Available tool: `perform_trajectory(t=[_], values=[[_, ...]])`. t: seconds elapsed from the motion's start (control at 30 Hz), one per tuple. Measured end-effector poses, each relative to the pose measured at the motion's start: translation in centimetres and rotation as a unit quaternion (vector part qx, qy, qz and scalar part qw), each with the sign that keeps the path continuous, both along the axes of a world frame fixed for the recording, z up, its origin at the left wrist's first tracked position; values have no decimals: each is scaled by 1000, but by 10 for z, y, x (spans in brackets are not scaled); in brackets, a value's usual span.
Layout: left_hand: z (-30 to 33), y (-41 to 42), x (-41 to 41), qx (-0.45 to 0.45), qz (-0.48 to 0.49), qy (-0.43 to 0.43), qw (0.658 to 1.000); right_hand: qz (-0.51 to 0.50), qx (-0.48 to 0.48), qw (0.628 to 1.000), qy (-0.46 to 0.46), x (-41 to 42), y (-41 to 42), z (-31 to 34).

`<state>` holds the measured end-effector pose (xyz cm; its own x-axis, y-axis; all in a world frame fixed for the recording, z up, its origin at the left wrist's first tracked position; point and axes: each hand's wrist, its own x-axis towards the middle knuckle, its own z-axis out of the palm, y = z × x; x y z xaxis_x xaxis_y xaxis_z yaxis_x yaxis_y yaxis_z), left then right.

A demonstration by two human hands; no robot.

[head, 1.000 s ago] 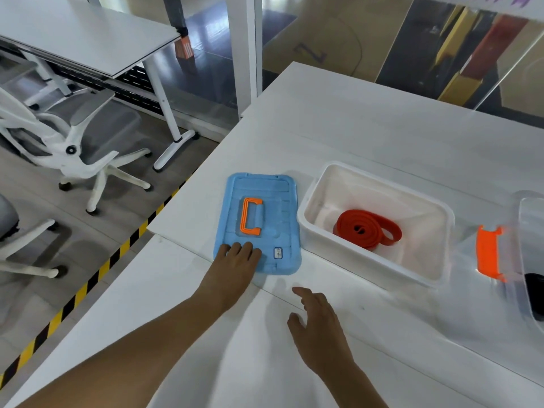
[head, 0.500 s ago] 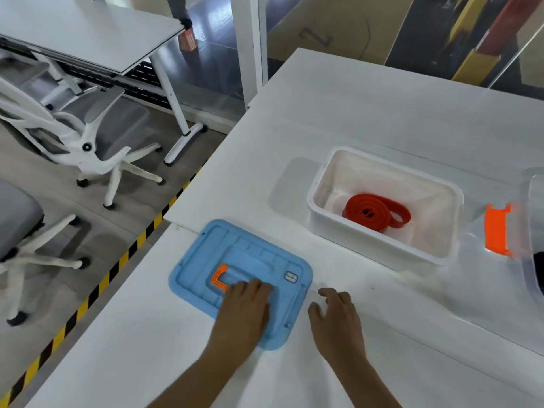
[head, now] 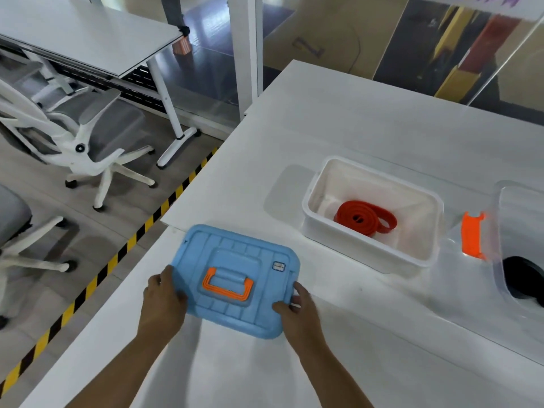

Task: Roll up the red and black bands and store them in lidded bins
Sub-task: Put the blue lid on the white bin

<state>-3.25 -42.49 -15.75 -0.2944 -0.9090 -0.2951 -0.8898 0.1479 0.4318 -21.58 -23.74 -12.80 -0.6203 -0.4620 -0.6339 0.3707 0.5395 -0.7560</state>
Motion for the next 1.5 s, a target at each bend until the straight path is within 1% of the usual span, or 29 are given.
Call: perform_trajectory(t=[0.13,0.3,0.4,0.53,0.67,0.77,0.9,1.1,1.27,1.5], values=[[17,5,2,-20,27,24,999,21,-21,999,36,-3,1,18],[46,0,-20,-64,26,71,995,4,-54,993,106,-25,4,54],[67,-3,-42,-89,35,96,991,-8,-50,990,134,-41,10,75],[89,-5,-69,-86,18,111,990,-35,-55,984,164,-58,18,95],[115,4,-93,-95,27,129,987,-57,-65,980,179,-72,27,110],[124,9,-113,-98,3,158,983,-69,-60,974,207,-84,34,114],[129,15,-156,-94,-63,190,975,-99,-30,963,248,-109,46,115],[124,24,-226,-56,-160,230,958,-121,80,937,317,-148,60,102],[114,20,-269,-18,-197,234,952,-131,113,931,322,-174,62,85],[103,15,-293,22,-226,220,949,-131,114,932,319,-195,64,70]])
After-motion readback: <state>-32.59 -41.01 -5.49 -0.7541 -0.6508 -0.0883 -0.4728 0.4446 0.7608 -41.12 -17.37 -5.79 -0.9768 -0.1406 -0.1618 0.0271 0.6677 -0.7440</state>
